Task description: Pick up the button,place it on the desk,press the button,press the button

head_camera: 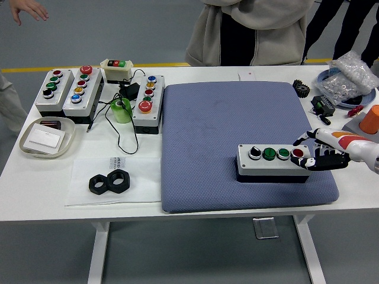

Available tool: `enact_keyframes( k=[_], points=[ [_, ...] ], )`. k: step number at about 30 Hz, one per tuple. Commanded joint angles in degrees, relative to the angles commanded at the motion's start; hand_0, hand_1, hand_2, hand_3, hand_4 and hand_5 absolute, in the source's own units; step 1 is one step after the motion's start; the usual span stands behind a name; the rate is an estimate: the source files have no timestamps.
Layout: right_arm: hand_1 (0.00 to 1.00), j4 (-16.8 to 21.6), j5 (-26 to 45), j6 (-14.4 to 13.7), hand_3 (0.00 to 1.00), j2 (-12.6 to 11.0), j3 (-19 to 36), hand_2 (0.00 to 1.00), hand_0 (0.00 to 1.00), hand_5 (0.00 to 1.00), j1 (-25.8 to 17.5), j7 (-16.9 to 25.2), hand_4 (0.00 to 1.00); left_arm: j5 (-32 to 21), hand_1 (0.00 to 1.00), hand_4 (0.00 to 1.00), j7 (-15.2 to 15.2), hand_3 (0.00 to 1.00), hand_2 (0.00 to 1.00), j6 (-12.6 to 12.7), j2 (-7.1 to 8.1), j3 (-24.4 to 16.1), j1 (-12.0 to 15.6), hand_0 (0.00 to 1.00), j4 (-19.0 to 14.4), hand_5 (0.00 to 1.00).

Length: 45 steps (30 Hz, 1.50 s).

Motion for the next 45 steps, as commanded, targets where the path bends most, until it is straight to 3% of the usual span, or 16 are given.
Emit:
enact_keyframes(
  k=[31,45],
  points=[
    [0.163,-2.1,-1.0,2.2,0.762,1.4,-0.8,0.272,0.248,0.708,-1.6,-1.1,0.726,0.8,0.832,0.641,0.3,0.828,0.891,0.1,-0.11,-0.5,0.2,0.714,0.0,0.998],
    [0.164,1.8,-0.1,0.0,0.772,0.8,2.0,0.272,0.248,0.712,-1.6,-0.5,0.724,1.5,0.832,0.641,0.4,0.827,0.891,0.1,-0.05,-1.0,0.6,0.715,0.0,0.998]
  ],
)
